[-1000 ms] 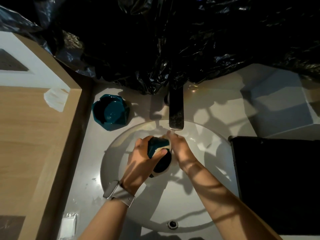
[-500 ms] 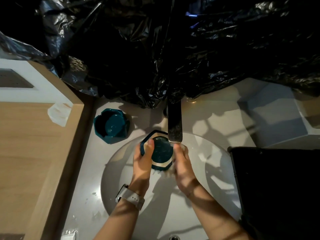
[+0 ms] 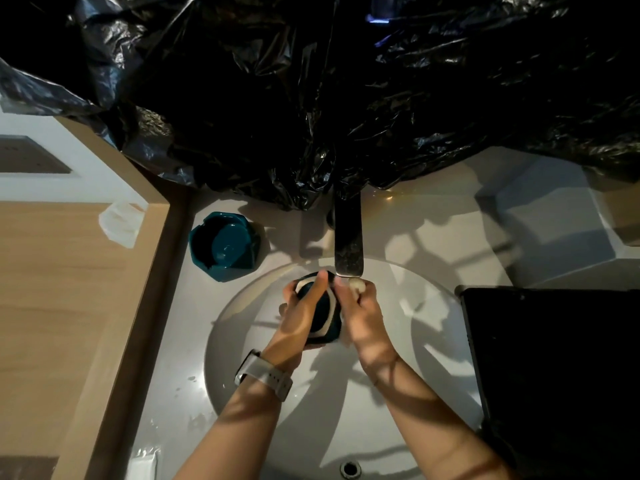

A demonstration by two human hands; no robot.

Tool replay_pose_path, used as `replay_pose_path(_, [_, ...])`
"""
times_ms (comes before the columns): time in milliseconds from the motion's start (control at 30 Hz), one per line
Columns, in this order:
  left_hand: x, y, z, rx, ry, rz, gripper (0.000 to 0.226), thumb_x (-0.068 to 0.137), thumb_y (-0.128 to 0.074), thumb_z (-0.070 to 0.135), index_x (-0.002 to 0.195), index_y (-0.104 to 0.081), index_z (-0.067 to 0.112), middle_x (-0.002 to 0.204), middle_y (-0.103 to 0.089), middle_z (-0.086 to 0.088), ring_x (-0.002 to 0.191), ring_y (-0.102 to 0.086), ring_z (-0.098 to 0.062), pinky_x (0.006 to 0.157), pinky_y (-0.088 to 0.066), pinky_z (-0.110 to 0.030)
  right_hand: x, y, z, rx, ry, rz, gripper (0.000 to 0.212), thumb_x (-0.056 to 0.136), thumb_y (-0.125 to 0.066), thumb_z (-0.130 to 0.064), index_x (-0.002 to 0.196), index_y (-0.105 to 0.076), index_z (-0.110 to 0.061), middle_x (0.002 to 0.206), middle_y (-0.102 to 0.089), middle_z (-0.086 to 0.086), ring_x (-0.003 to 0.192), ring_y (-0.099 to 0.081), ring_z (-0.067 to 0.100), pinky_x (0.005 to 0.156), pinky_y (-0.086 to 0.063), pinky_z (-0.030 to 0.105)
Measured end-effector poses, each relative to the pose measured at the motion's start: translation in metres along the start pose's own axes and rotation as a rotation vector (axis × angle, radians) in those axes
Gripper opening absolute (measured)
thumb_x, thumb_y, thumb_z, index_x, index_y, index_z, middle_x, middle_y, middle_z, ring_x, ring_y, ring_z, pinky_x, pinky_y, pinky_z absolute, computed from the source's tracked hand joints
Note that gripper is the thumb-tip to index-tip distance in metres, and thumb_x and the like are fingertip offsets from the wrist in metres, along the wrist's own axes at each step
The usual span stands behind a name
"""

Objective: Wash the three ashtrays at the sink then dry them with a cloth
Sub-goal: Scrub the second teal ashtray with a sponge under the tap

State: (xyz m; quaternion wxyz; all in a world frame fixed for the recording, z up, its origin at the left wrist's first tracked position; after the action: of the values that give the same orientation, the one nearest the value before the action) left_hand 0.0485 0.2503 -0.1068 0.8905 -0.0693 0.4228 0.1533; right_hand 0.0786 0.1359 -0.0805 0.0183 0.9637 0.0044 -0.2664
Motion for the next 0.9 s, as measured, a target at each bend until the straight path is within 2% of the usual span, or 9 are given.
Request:
replay_pose_path(100, [0.002, -0.013, -0.008, -0.093, 0.167, -0.143, 0.109, 0.043, -0.070, 0.087, 0.132, -0.047, 0.028, 0.122, -0.065, -0.012, 0.102, -0.070, -0.034, 0.073, -0.060, -0.054, -0.002, 0.005, 0.002, 0.111, -0.169, -0.172, 0.050, 0.079, -0.046, -0.053, 0.081, -0.052, -0.004, 0.066, -0.058, 0.015, 0.058, -0.057, 0.024, 0.062, -0.047, 0.027])
replay_pose_path(167, [0.001, -0.021, -0.008, -0.150, 0.210, -0.220, 0.096, 0.057, -0.072, 0.080, 0.132, -0.055, 0.022, 0.119, -0.070, -0.012, 0.101, -0.072, -0.033, 0.074, -0.060, -0.049, -0.004, 0.007, 0.002, 0.045, -0.137, -0.262, 0.051, 0.077, -0.049, -0.051, 0.107, -0.057, -0.010, 0.095, -0.064, 0.019, 0.087, -0.062, 0.030, 0.080, -0.050, 0.035])
replay_pose_path(267, [0.002, -0.026, -0.003, -0.118, 0.161, -0.290, 0.065, 0.082, -0.057, 0.069, 0.124, -0.066, 0.019, 0.115, -0.073, -0.011, 0.100, -0.072, -0.028, 0.074, -0.059, -0.039, -0.007, 0.017, 0.007, -0.095, -0.041, -0.222, 0.073, 0.077, -0.065, -0.040, 0.139, -0.032, -0.024, 0.112, -0.065, 0.010, 0.102, -0.065, 0.024, 0.092, -0.053, 0.041])
replay_pose_path(467, [-0.002, -0.026, -0.020, -0.149, 0.058, -0.252, 0.085, 0.071, -0.064, 0.074, 0.134, -0.048, 0.019, 0.120, -0.067, -0.021, 0.099, -0.072, -0.035, 0.077, -0.061, -0.050, -0.001, 0.027, -0.005, 0.080, -0.102, 0.014, 0.028, 0.091, -0.063, -0.032, 0.108, -0.053, -0.012, 0.091, -0.066, 0.006, 0.076, -0.066, 0.012, 0.056, -0.050, 0.017])
replay_pose_path(533, [-0.002, -0.023, -0.018, -0.225, 0.057, -0.226, 0.089, 0.068, -0.066, 0.075, 0.135, -0.048, 0.018, 0.123, -0.065, -0.022, 0.102, -0.070, -0.037, 0.073, -0.061, -0.046, -0.004, 0.022, -0.007, -0.002, -0.042, -0.014, 0.031, 0.089, -0.061, -0.044, 0.093, -0.061, -0.013, 0.083, -0.068, 0.006, 0.073, -0.067, 0.013, 0.061, -0.052, 0.019])
replay_pose_path(600, [0.004, -0.022, -0.013, -0.278, 0.057, -0.241, 0.086, 0.070, -0.064, 0.077, 0.131, -0.056, 0.015, 0.124, -0.065, -0.022, 0.108, -0.068, -0.038, 0.085, -0.058, -0.053, -0.012, 0.018, 0.005, -0.130, -0.016, -0.091, 0.052, 0.078, -0.055, -0.067, 0.073, -0.062, -0.016, 0.075, -0.068, 0.007, 0.072, -0.066, 0.017, 0.074, -0.052, 0.030])
replay_pose_path(700, [0.007, -0.021, -0.006, -0.251, 0.023, -0.296, 0.078, 0.075, -0.057, 0.077, 0.120, -0.066, 0.014, 0.118, -0.066, -0.021, 0.105, -0.064, -0.038, 0.097, -0.050, -0.057, -0.023, 0.019, 0.018, -0.174, -0.098, -0.129, 0.057, 0.073, -0.057, -0.076, 0.083, -0.066, -0.021, 0.093, -0.073, 0.004, 0.091, -0.068, 0.020, 0.091, -0.049, 0.039])
replay_pose_path(800, [-0.004, -0.027, -0.013, -0.248, 0.052, -0.348, 0.073, 0.084, -0.043, 0.077, 0.117, -0.066, 0.017, 0.108, -0.068, -0.015, 0.097, -0.063, -0.030, 0.079, -0.053, -0.040, -0.015, 0.021, 0.008, -0.016, -0.183, -0.178, 0.051, 0.076, -0.067, -0.061, 0.087, -0.072, -0.012, 0.084, -0.076, 0.004, 0.082, -0.072, 0.020, 0.083, -0.054, 0.034])
replay_pose_path(900, [-0.009, -0.031, -0.023, -0.284, 0.090, -0.355, 0.070, 0.087, -0.036, 0.077, 0.105, -0.071, 0.021, 0.100, -0.071, -0.009, 0.095, -0.064, -0.023, 0.085, -0.049, -0.037, -0.010, 0.013, -0.005, 0.077, -0.195, -0.278, 0.043, 0.079, -0.070, -0.047, 0.099, -0.073, -0.008, 0.091, -0.076, 0.008, 0.089, -0.072, 0.022, 0.079, -0.054, 0.028])
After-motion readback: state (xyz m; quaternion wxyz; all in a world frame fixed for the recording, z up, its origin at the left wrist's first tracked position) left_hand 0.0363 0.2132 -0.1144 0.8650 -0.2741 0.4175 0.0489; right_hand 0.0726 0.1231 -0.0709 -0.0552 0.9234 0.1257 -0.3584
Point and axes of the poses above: each hand's wrist, its own x-axis towards the middle knuckle, its own y-axis out of the back of the hand, z = x × y, the point moved 5 cm from there along x, towards the middle knuckle
